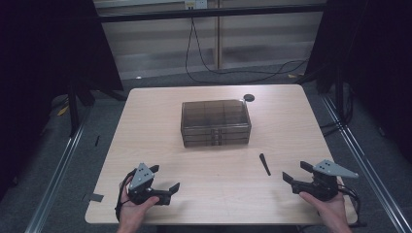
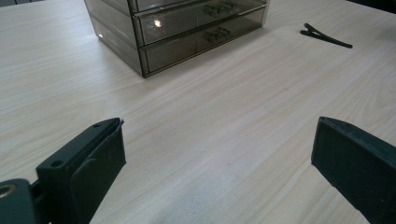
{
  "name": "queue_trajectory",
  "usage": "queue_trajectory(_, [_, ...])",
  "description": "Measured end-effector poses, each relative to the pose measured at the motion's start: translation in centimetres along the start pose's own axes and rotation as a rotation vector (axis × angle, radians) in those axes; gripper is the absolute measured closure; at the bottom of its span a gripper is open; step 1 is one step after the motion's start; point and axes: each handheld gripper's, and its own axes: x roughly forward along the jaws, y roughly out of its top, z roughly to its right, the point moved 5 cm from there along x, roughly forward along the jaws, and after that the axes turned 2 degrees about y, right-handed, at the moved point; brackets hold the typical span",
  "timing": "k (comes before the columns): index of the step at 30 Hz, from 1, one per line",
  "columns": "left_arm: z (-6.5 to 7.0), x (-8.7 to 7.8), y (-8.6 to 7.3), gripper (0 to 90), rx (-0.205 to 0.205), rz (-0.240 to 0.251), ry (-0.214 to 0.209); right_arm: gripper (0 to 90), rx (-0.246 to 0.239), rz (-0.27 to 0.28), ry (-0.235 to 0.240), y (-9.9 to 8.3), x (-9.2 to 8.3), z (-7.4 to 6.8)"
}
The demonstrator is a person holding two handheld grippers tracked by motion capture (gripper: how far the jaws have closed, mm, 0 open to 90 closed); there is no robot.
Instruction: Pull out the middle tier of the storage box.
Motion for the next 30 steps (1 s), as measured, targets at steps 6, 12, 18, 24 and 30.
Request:
queue_trajectory(6, [-0.1,0.1,0.0,3.9,0.016,-0.009,0.019,19.8,-0.002,-0.003,0.002,0.1,-0.1,0.0])
queue_trajectory(12, [0.0,0.2,0.0,4.0,0.010,-0.005,0.022,19.7,0.004,-0.005,0.006,0.2,0.2,0.0])
queue_trajectory(18, [0.2,0.0,0.0,4.6,0.032,-0.006,0.026,19.2,0.014,-0.013,0.023,0.2,0.4,0.1])
queue_trajectory(24, [0.6,0.0,0.2,5.1,0.054,-0.001,0.045,19.2,0.001,-0.016,0.030,0.3,0.2,-0.1])
queue_trajectory(30, [1.3,0.0,0.3,5.3,0.081,-0.004,0.038,20.2,0.001,-0.006,0.028,0.4,-0.1,-0.3])
